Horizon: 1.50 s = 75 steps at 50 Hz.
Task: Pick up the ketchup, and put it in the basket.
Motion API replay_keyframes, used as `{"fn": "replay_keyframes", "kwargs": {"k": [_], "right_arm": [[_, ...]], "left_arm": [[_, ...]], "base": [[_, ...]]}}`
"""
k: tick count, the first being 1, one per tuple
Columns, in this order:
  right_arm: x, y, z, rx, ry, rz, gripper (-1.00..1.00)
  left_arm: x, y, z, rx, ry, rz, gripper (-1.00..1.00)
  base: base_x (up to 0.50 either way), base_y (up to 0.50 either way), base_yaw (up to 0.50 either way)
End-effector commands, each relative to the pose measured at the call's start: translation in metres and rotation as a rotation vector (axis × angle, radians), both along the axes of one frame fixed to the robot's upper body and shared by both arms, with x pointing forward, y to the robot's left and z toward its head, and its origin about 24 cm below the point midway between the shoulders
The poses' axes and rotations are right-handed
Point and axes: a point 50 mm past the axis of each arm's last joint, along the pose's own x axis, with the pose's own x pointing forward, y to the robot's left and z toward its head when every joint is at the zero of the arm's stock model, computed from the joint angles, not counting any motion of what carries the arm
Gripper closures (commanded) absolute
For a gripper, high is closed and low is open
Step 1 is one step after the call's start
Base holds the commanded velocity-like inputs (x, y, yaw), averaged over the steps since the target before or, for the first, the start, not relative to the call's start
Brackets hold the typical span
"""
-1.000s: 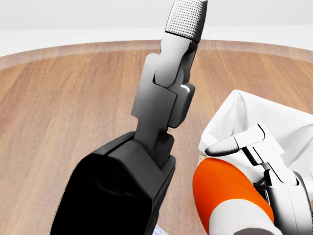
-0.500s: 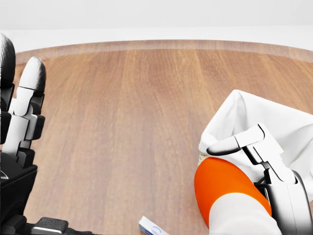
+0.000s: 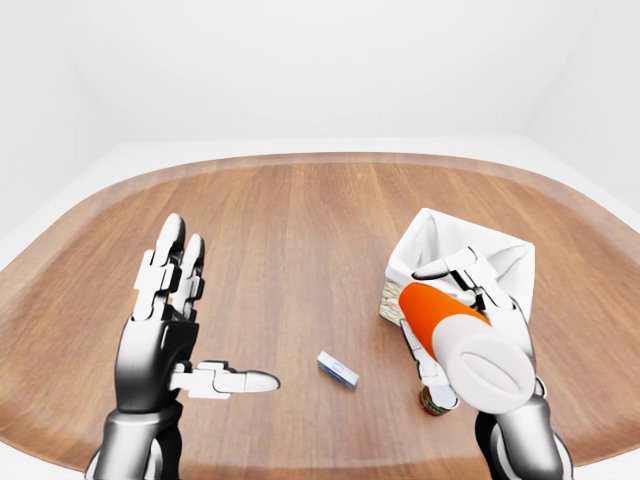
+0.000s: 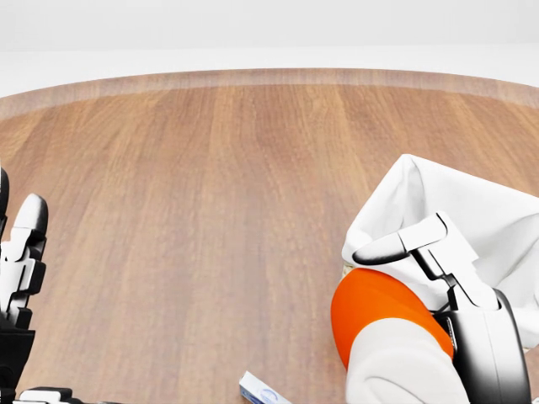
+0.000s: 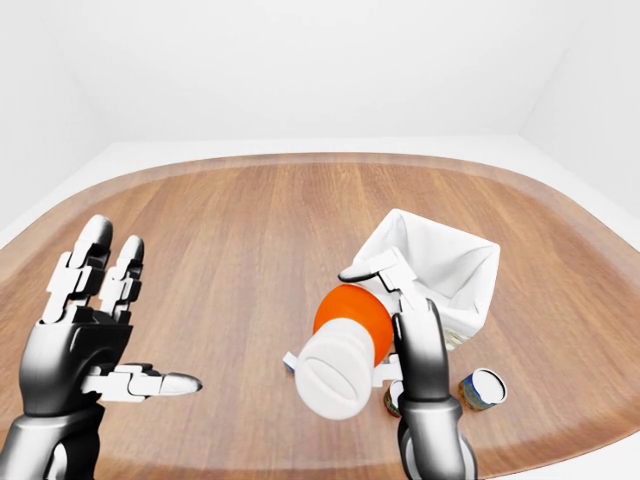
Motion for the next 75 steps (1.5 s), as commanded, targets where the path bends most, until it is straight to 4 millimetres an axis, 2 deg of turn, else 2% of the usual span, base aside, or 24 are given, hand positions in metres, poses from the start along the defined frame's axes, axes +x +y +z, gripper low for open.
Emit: {"fn": "replay_keyframes", "kwargs": {"k": [1,13,18,19,23,33,35,44,47,48,54,59,66,75], "right_arm": [[0.0,-0.001,0.0,0.023,-0.002,-0.02,1.0],[0.002,-0.001,-0.002,0.011,0.002,-0.027,1.0],[-0.002,-0.001,0.024,-0.054,-0.131,-0.032,1.0],[-0.008,0.0,0.042,-0.104,-0.231,-0.026,1.0],[-0.013,0.001,0.07,-0.214,-0.381,-0.043,1.0],[-0.007,-0.001,0.098,-0.41,-0.509,-0.089,1.0],[-0.002,-0.002,0.099,-0.429,-0.513,-0.092,1.0],[0.044,-0.016,0.098,-0.593,-0.405,-0.146,1.0],[0.064,-0.028,0.101,-0.65,-0.353,-0.18,1.0],[0.065,-0.028,0.101,-0.651,-0.351,-0.181,1.0],[0.103,-0.06,0.1,-0.723,-0.214,-0.278,1.0],[0.121,-0.078,0.105,-0.772,-0.15,-0.337,1.0],[0.138,-0.091,0.117,-0.817,-0.107,-0.387,1.0],[0.161,-0.118,0.106,-0.874,0.038,-0.486,1.0]], "left_arm": [[-0.002,0.006,-0.005,-0.01,0.029,0.03,-1.0],[0.0,0.006,-0.009,-0.008,0.047,0.027,-1.0],[0.003,0.006,-0.015,0.003,0.08,0.037,-1.0],[0.002,0.006,-0.013,0.002,0.07,0.039,-1.0],[0.005,0.008,-0.014,-0.001,0.07,0.042,-1.0],[0.005,0.008,-0.016,-0.001,0.078,0.043,-1.0],[0.005,0.007,-0.016,0.0,0.079,0.041,-1.0],[0.005,0.008,-0.015,0.0,0.075,0.04,-1.0],[0.007,0.007,-0.019,0.0,0.092,0.038,-1.0],[0.007,0.007,-0.019,0.0,0.093,0.038,-1.0],[0.007,0.006,-0.02,0.001,0.1,0.036,-1.0],[0.008,0.005,-0.023,0.003,0.114,0.034,-1.0],[0.01,0.005,-0.025,0.003,0.122,0.035,-1.0],[0.009,0.006,-0.023,0.0,0.11,0.038,-1.0]], "base": [[0.0,0.0,0.0],[0.0,0.0,0.0],[0.0,0.0,0.0],[0.0,0.0,0.0],[0.0,0.0,0.0],[0.0,0.0,0.0],[0.0,0.0,0.0],[0.0,0.0,0.0],[0.0,0.0,0.0],[0.0,0.0,0.0],[0.0,0.0,0.0],[0.0,0.0,0.0],[0.0,0.0,0.0],[0.0,0.0,0.0]]}}
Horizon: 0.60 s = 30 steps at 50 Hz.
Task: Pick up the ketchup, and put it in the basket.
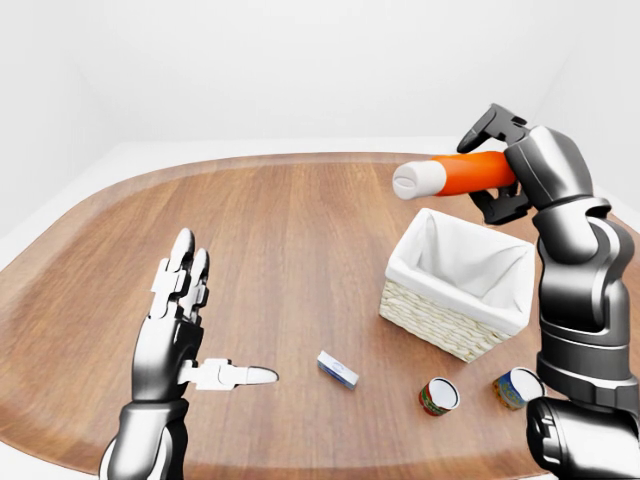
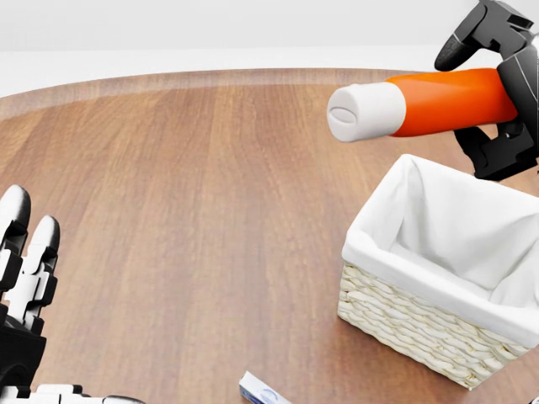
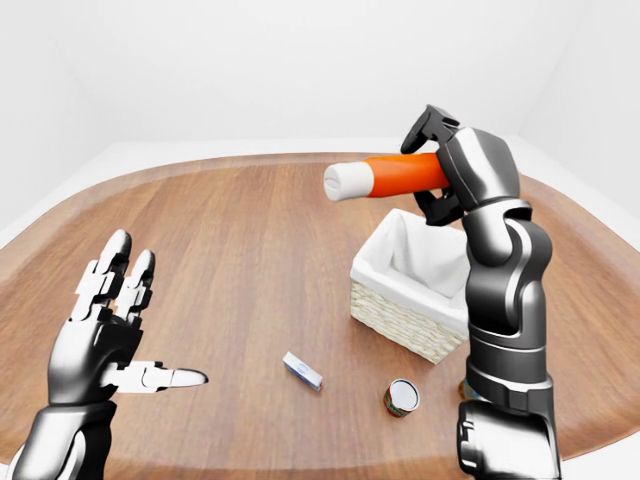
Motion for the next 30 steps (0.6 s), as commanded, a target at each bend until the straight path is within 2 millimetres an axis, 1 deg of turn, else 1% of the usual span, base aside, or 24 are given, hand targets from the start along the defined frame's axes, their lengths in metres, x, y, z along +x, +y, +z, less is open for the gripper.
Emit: {"fn": "replay_keyframes", "kwargs": {"k": [1,9,17,20,25,30], "right_arm": [[0.028,-0.039,0.001,-0.014,0.066,-0.184,1.0],[0.045,-0.057,-0.018,-0.069,0.161,-0.306,1.0],[0.051,-0.066,-0.028,-0.084,0.206,-0.358,1.0],[0.054,-0.071,-0.035,-0.103,0.224,-0.394,1.0],[0.059,-0.074,-0.043,-0.127,0.236,-0.41,1.0],[0.066,-0.074,-0.056,-0.169,0.26,-0.418,1.0]], "left_arm": [[0.0,0.001,0.001,-0.001,-0.005,0.002,-1.0],[0.001,0.001,0.0,-0.004,-0.004,0.004,-1.0],[0.001,0.002,0.002,-0.007,-0.015,0.008,-1.0],[0.0,0.003,0.004,-0.006,-0.024,0.009,-1.0],[0.0,0.003,0.005,-0.005,-0.029,0.009,-1.0],[0.0,0.003,0.006,-0.005,-0.03,0.01,-1.0]], "base": [[0.0,0.0,0.0],[0.0,0.0,0.0],[0.0,0.0,0.0],[0.0,0.0,0.0],[0.0,0.0,0.0],[0.0,0.0,0.0]]}}
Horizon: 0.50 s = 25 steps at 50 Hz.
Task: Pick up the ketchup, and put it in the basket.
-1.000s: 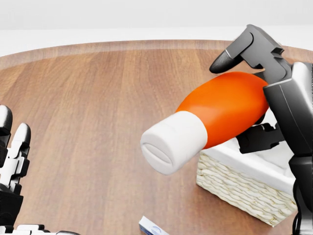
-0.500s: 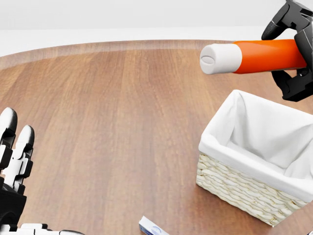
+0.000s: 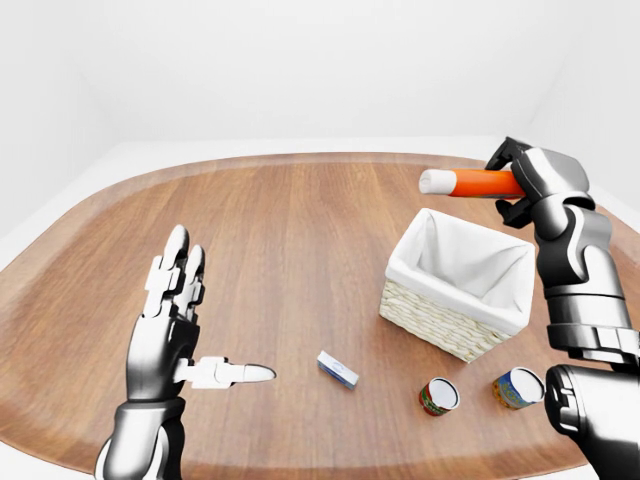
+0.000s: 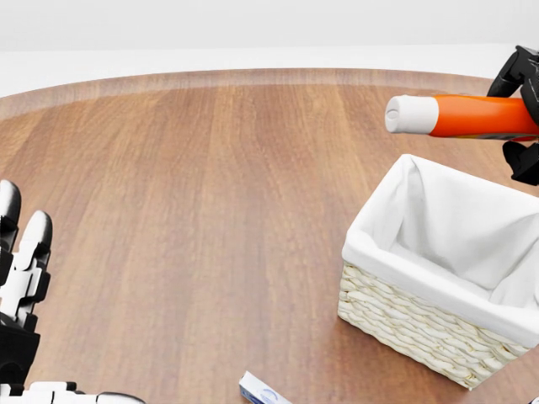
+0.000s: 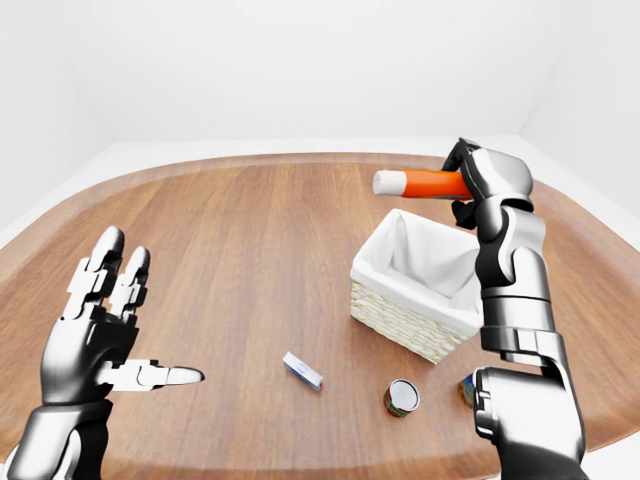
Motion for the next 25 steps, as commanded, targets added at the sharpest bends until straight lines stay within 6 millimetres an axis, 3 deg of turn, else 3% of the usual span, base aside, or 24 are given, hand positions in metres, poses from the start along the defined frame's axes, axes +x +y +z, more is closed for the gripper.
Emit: {"fn": "replay_keyframes", "kwargs": {"k": [1,25], "right_arm": [[0.01,-0.009,-0.018,-0.05,0.022,-0.048,1.0],[0.024,0.0,-0.077,-0.13,0.128,-0.043,1.0]], "left_arm": [[0.0,0.001,0.002,0.0,-0.01,0.002,-1.0],[-0.001,0.002,0.004,-0.001,-0.019,0.002,-1.0]], "base": [[0.0,0.0,0.0],[0.0,0.0,0.0]]}}
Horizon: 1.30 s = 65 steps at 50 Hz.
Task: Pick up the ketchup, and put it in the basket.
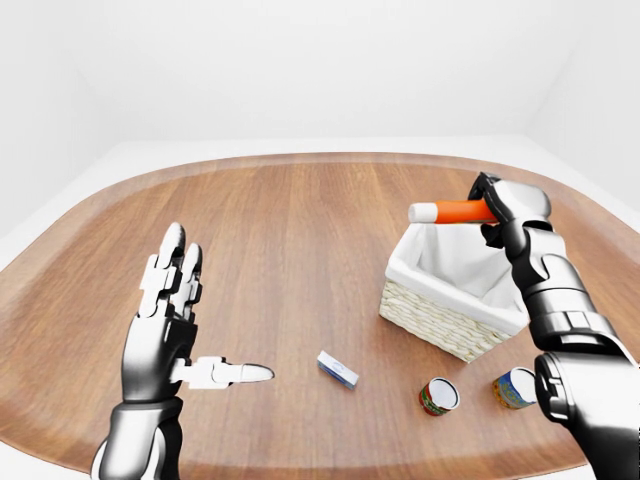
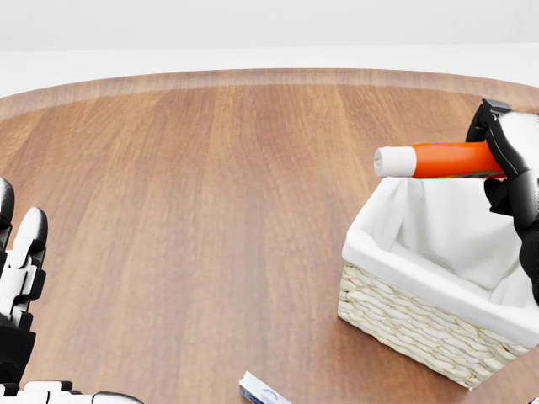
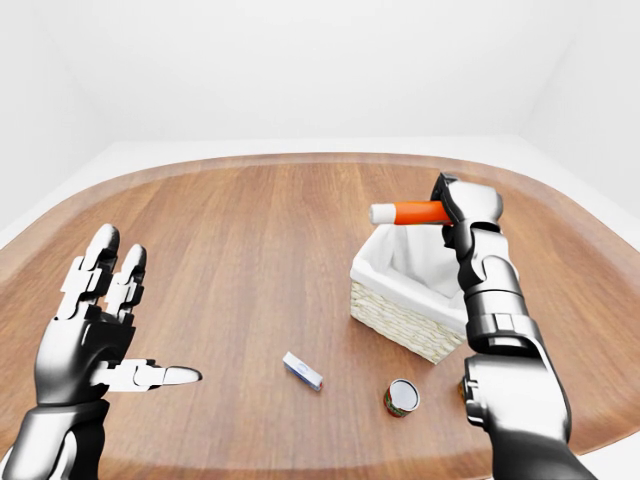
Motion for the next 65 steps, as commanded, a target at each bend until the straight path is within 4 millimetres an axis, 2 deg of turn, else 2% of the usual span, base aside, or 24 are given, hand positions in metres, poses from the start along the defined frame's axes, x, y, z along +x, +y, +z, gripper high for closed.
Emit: {"fn": "replay_keyframes", "kwargs": {"k": [1,10,24,32,65], "right_arm": [[0.003,0.003,-0.02,-0.025,0.009,0.006,1.0],[0.003,0.004,-0.033,-0.036,0.036,0.005,1.0],[-0.001,-0.004,-0.038,-0.044,0.049,-0.017,1.0],[0.001,-0.002,-0.036,-0.047,0.049,-0.012,1.0],[-0.001,0.0,-0.049,-0.051,0.076,-0.017,1.0]], "left_arm": [[0.0,0.0,0.0,0.0,-0.002,0.002,-1.0],[0.0,0.0,0.001,0.001,-0.004,0.003,-1.0],[0.001,0.0,-0.002,0.0,0.009,0.002,-1.0],[0.001,-0.001,-0.003,0.002,0.013,0.001,-1.0],[0.003,-0.001,-0.004,0.003,0.021,-0.001,-1.0]], "base": [[0.0,0.0,0.0],[0.0,0.0,0.0],[0.0,0.0,0.0],[0.0,0.0,0.0],[0.0,0.0,0.0]]}}
